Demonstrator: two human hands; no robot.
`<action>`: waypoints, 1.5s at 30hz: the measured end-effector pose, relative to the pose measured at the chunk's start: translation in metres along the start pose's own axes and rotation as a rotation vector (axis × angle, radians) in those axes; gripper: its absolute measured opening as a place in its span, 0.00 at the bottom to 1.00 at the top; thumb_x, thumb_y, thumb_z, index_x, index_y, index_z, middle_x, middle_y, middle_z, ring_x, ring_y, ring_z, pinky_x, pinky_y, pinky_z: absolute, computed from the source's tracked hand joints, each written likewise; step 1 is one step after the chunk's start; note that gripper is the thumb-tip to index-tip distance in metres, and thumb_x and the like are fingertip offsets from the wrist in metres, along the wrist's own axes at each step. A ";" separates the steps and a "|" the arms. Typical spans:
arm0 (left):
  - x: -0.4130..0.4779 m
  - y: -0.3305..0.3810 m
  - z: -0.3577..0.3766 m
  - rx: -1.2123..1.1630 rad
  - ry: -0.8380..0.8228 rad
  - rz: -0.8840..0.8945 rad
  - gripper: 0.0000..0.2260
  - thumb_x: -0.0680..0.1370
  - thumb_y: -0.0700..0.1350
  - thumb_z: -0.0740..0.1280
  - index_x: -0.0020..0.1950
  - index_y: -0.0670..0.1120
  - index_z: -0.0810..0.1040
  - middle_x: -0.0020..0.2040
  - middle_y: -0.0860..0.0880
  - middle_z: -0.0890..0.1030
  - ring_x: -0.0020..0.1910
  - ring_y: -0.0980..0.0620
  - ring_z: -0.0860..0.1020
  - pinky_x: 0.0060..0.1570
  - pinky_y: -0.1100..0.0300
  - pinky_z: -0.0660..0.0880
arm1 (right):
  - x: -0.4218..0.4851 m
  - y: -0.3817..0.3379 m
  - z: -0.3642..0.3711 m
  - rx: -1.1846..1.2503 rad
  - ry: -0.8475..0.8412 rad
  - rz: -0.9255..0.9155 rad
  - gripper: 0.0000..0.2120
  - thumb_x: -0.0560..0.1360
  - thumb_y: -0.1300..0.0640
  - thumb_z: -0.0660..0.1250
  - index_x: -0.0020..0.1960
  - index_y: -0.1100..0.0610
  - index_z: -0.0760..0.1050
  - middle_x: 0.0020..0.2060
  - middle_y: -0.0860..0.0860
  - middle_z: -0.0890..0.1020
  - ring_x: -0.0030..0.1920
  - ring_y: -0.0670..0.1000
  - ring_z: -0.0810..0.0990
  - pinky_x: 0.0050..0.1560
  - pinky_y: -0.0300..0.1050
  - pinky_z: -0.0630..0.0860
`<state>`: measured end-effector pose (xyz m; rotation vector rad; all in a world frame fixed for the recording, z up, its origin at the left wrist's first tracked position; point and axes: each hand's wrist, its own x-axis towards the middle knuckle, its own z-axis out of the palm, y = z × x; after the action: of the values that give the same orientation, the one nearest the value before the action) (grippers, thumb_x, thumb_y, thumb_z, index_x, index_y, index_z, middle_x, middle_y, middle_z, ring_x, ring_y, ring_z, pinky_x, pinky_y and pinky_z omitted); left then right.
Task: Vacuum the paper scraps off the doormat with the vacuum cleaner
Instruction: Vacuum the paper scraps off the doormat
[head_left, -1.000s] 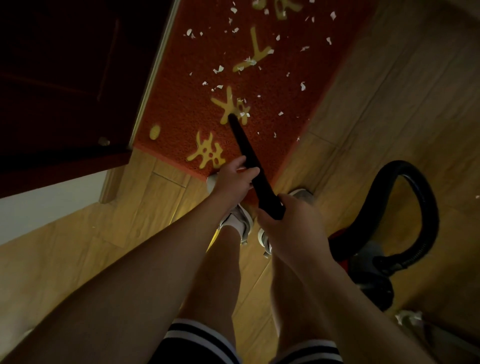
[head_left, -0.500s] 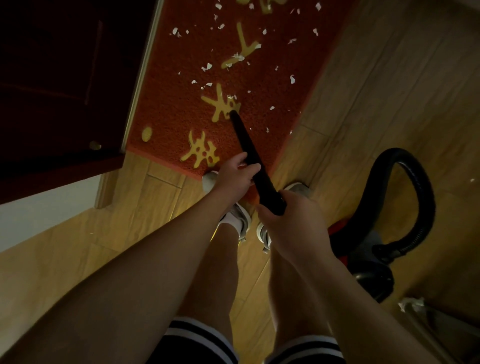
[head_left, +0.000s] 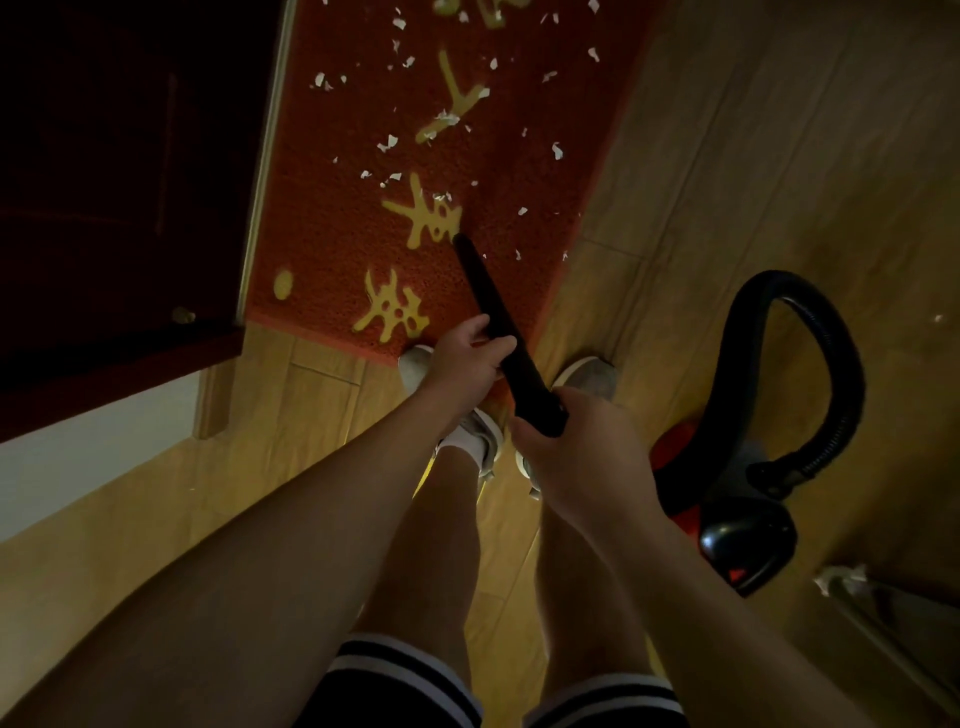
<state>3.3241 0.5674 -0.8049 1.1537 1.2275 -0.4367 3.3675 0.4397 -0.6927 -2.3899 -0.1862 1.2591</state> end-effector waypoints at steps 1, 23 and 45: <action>-0.001 -0.002 0.001 0.015 0.003 0.000 0.27 0.81 0.43 0.68 0.79 0.42 0.65 0.70 0.43 0.76 0.64 0.46 0.79 0.64 0.49 0.78 | -0.002 0.001 0.000 0.001 0.000 0.010 0.10 0.75 0.45 0.68 0.43 0.51 0.77 0.28 0.50 0.79 0.27 0.51 0.78 0.29 0.55 0.78; -0.024 -0.015 0.048 0.050 -0.020 -0.026 0.27 0.82 0.41 0.67 0.80 0.41 0.64 0.70 0.43 0.75 0.65 0.45 0.77 0.65 0.49 0.77 | -0.028 0.040 -0.020 0.068 -0.017 0.082 0.08 0.76 0.46 0.69 0.46 0.50 0.78 0.33 0.48 0.81 0.33 0.48 0.80 0.35 0.50 0.80; -0.034 0.000 0.101 0.089 -0.129 -0.087 0.26 0.83 0.37 0.64 0.80 0.40 0.61 0.71 0.40 0.74 0.62 0.46 0.77 0.46 0.65 0.76 | -0.036 0.075 -0.046 0.133 0.042 0.139 0.08 0.76 0.47 0.69 0.43 0.50 0.77 0.28 0.49 0.77 0.26 0.47 0.73 0.26 0.42 0.66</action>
<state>3.3632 0.4708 -0.7840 1.1321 1.1583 -0.6272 3.3776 0.3469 -0.6753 -2.3459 0.0752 1.2394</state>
